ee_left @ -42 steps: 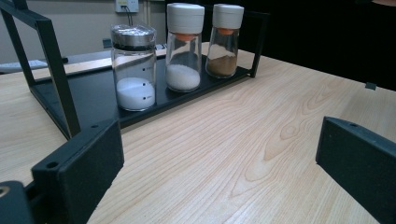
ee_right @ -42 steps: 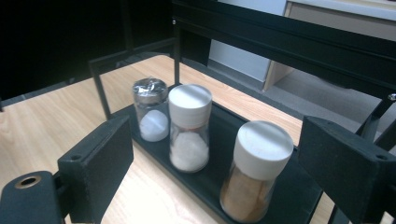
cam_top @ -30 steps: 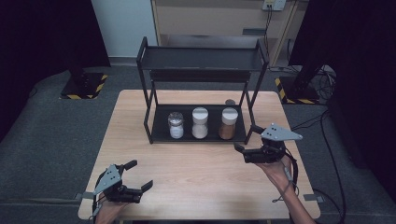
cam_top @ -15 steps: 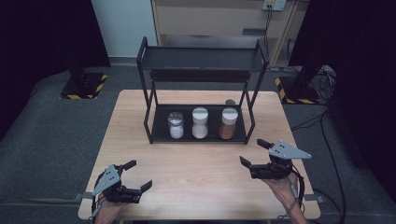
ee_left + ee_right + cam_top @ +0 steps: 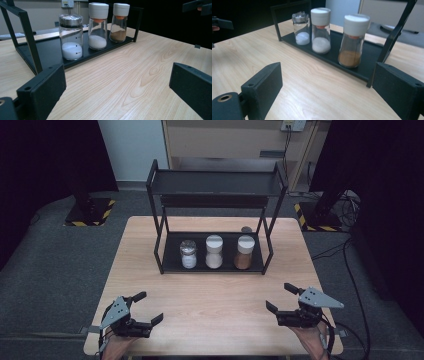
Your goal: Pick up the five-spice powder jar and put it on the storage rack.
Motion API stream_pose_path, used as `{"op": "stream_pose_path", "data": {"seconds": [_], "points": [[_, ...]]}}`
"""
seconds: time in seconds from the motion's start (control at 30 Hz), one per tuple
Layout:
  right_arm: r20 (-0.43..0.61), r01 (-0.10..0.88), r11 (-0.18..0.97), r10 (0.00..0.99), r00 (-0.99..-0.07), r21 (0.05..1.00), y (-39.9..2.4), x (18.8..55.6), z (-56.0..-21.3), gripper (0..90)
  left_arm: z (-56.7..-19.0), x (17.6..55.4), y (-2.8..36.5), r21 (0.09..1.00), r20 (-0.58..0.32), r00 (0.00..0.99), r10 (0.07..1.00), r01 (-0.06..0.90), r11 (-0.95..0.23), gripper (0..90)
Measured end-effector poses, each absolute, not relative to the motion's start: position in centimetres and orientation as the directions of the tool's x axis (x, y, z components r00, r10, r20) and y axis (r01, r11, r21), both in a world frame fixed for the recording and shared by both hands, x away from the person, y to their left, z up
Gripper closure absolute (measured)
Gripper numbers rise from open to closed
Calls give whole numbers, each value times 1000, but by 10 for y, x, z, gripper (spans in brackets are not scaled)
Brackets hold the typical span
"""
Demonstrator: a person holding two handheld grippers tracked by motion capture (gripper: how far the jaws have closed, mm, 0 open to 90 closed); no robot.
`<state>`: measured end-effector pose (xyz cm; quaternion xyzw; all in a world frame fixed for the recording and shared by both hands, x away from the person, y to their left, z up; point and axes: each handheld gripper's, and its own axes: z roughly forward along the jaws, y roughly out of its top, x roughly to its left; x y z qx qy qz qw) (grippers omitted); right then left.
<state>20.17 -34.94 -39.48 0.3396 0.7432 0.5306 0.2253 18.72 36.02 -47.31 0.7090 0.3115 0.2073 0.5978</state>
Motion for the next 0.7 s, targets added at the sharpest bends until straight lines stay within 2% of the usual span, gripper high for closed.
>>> {"op": "stream_pose_path", "data": {"seconds": [0.7], "points": [[29,292,215,758,-651,932,-357,199,-423,97,-474,189,361,978,-82,729,680,191,-88,1]]}}
